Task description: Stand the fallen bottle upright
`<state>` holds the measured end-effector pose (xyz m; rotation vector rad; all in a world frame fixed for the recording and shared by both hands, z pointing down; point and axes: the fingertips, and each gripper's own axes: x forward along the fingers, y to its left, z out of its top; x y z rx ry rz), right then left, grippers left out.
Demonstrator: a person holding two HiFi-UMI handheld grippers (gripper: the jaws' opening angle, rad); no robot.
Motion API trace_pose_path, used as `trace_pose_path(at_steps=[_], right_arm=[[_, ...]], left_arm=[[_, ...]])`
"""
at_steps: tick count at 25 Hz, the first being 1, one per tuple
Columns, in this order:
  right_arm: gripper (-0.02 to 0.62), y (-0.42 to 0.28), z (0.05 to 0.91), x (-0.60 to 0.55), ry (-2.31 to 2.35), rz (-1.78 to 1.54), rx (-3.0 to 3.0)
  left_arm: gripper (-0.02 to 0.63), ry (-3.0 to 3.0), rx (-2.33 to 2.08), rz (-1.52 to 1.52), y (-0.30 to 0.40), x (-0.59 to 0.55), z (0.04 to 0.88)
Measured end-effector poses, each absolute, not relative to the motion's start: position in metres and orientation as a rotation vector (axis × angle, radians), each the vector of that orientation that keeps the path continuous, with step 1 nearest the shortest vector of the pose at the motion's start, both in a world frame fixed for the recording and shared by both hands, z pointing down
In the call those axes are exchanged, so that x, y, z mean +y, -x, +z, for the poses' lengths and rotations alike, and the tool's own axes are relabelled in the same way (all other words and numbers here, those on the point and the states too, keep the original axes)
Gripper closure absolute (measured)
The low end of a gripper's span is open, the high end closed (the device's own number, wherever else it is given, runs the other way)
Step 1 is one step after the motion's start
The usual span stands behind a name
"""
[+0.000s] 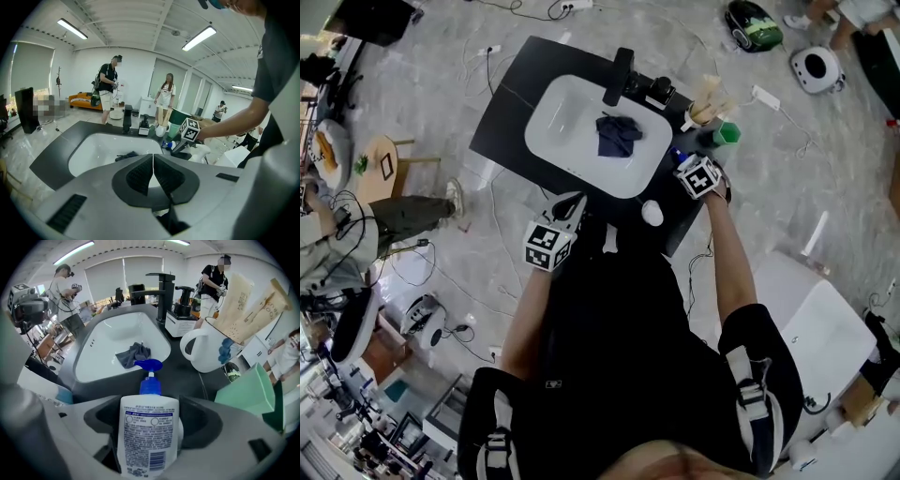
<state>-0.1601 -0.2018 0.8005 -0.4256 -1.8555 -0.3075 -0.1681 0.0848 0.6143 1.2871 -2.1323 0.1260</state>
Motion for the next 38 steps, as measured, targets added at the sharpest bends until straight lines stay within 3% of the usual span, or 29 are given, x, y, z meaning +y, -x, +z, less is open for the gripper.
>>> trace_pose_path(at_steps=[16, 38], right_arm=[[0.19, 0.179, 0.755, -0.191, 0.412, -0.307, -2.058], [0.193, 0.142, 0.712, -0.204, 0.238, -0.187, -2.288]], left_arm=[[0.588, -1.292, -2.164, 0.135, 0.165, 0.084, 0.607], [0.588, -1.395, -2.103, 0.181, 0.147, 0.068, 0.608]])
